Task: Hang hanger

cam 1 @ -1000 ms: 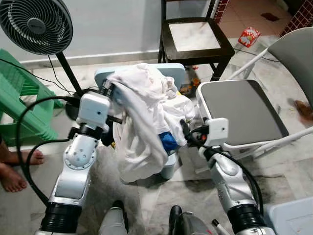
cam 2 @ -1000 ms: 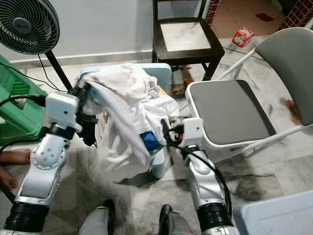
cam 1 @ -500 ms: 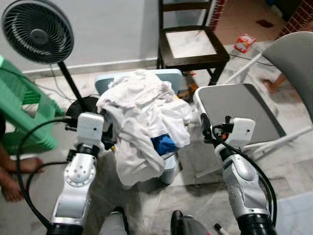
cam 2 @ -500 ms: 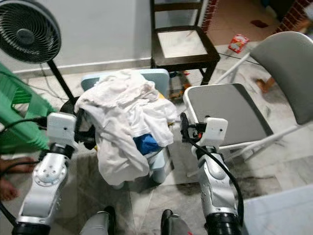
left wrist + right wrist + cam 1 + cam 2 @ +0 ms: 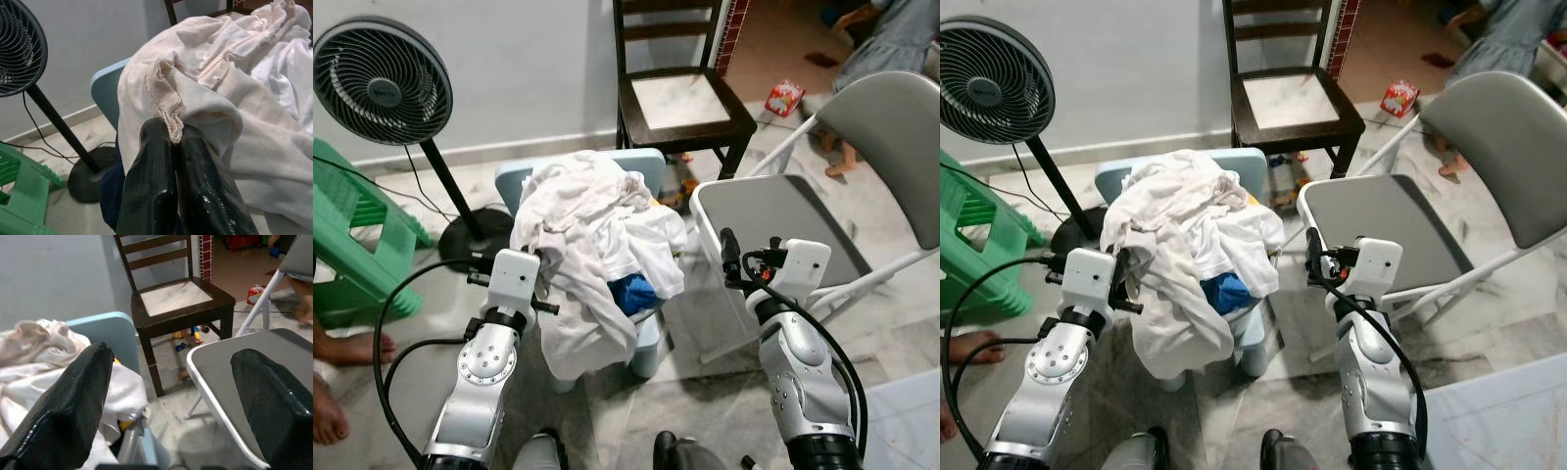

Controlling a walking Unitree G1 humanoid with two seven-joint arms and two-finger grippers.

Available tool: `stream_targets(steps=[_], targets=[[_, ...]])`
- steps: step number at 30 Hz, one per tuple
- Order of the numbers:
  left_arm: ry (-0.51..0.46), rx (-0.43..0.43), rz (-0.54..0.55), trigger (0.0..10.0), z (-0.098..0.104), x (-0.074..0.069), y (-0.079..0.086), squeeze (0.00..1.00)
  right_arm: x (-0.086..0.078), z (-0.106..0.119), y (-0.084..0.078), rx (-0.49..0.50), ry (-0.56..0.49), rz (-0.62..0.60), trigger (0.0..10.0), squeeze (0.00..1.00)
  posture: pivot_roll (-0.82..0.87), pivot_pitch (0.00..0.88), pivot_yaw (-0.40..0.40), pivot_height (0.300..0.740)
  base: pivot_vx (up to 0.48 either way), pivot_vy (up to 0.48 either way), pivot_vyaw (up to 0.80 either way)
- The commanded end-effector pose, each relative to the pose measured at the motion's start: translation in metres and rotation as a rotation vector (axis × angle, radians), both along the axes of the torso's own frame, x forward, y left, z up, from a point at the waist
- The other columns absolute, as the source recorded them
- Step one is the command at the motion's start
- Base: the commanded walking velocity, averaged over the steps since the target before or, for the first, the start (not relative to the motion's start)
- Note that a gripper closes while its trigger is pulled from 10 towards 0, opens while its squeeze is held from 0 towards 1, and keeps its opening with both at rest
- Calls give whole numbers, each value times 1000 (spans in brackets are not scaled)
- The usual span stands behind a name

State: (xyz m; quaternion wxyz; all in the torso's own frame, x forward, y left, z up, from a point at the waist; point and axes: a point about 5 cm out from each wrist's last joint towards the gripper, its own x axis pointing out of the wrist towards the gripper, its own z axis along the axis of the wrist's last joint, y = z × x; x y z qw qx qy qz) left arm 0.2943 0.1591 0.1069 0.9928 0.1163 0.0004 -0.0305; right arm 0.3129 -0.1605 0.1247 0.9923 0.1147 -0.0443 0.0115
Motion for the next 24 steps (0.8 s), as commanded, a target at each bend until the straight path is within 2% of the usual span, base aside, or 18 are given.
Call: stream_targets(steps=[1, 11, 15, 24], targets=[[7, -13, -1, 10000, -2, 2, -3, 0, 1, 3, -1, 9, -1, -13, 10000, 0, 164, 152, -13, 740, 0, 0, 0], [-13, -25, -10, 10000, 7, 5, -7, 0, 4, 4, 8, -1, 8, 30, 10000, 0, 172, 190, -22, 740, 0, 0, 0], [-64, -11, -28, 10000, 22, 7, -17, 0, 6, 3, 7, 12, 16, 22, 10000, 0, 186, 196, -25, 740, 0, 0, 0], [-66, -23, -7, 10000, 26, 7, -11, 0, 10, 3, 10, 12, 24, 41, 10000, 0, 200, 209, -32, 740, -285, 0, 0]])
